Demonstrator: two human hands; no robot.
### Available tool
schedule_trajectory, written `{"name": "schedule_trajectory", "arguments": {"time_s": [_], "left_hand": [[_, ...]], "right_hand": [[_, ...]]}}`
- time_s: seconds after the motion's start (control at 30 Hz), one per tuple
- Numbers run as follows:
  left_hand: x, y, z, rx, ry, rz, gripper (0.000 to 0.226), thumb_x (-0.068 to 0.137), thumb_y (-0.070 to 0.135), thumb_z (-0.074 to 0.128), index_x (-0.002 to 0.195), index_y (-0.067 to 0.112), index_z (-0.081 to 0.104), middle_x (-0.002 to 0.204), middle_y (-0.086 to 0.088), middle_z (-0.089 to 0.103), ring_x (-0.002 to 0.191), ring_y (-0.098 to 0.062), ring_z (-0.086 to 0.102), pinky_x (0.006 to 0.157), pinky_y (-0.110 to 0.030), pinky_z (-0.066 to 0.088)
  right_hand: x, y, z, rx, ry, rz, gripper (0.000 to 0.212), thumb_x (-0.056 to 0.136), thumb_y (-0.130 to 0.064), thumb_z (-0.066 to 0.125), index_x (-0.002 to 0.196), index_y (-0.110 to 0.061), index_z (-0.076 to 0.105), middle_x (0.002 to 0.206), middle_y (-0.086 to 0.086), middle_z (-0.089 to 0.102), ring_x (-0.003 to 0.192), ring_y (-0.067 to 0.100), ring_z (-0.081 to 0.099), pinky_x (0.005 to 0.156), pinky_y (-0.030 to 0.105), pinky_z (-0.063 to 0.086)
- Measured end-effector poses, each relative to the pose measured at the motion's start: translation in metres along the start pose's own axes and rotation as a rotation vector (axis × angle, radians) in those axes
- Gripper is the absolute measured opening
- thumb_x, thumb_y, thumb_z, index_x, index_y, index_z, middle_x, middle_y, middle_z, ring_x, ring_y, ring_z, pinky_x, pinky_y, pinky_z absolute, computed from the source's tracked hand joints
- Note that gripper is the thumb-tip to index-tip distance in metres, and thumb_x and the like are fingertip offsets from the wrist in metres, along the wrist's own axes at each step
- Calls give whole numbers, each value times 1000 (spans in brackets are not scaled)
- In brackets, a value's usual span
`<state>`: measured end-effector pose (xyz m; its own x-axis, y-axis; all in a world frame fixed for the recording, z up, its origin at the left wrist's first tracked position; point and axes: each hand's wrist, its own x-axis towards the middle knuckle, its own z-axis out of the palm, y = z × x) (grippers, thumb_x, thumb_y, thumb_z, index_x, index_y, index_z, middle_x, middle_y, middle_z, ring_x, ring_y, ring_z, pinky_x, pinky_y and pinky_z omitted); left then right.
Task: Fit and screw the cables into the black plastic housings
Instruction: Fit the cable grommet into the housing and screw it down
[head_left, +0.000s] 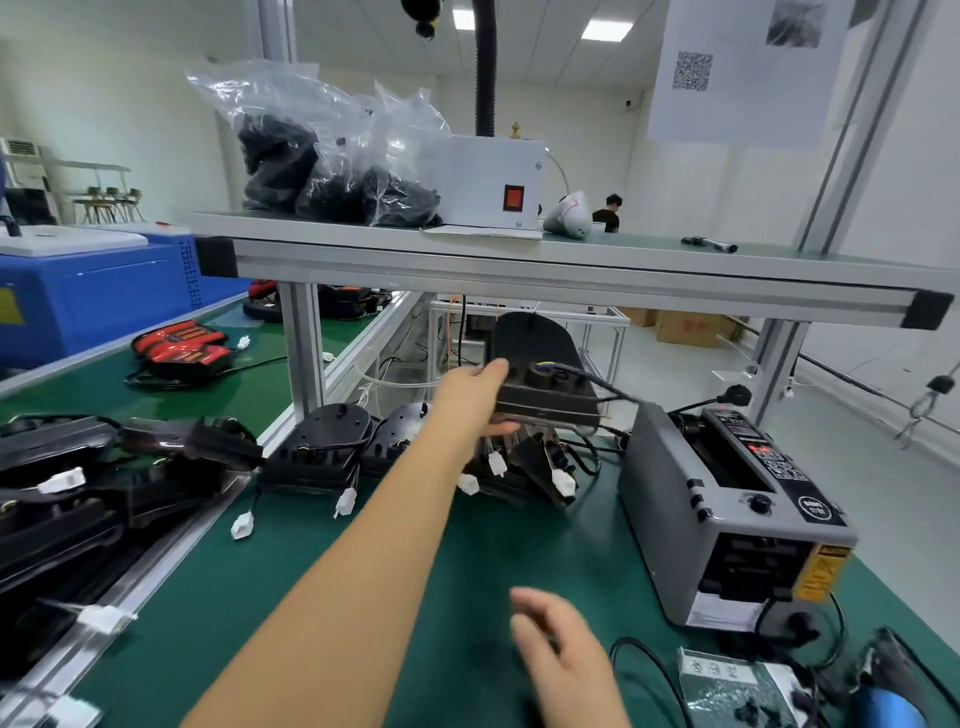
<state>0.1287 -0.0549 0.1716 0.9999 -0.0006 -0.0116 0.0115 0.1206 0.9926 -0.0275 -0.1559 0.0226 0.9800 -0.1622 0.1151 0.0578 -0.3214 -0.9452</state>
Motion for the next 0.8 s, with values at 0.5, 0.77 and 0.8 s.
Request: {"name": "schedule_trajectory", "arguments": {"time_s": [0.5,0.77,0.8], "left_hand": [[-172,-89,-119,-7,135,-2,16,91,21,60,104,22,68,85,6,73,72,-17,69,55,-31,56],[-211,-123,-130,22,107,-203,34,89,20,63,122,16,60,109,-4,68,94,-25,68,56,-33,57],[-214,-126,-130,30,105,-213,34,89,20,63,122,16,60,110,-4,68,96,-24,67,56,-34,57]], "right_hand": [[-23,-52,-27,587,-73,233,28,89,-41,50,112,-28,61,104,1,70,90,18,71,71,34,58],[-23,-35,-31,331,-145,534,36,100,-24,36,83,-8,63,75,11,66,60,21,66,53,28,53],[-24,-34,-32,259,-181,558,35,100,-23,36,82,-8,62,67,9,63,55,20,64,49,25,51]]}}
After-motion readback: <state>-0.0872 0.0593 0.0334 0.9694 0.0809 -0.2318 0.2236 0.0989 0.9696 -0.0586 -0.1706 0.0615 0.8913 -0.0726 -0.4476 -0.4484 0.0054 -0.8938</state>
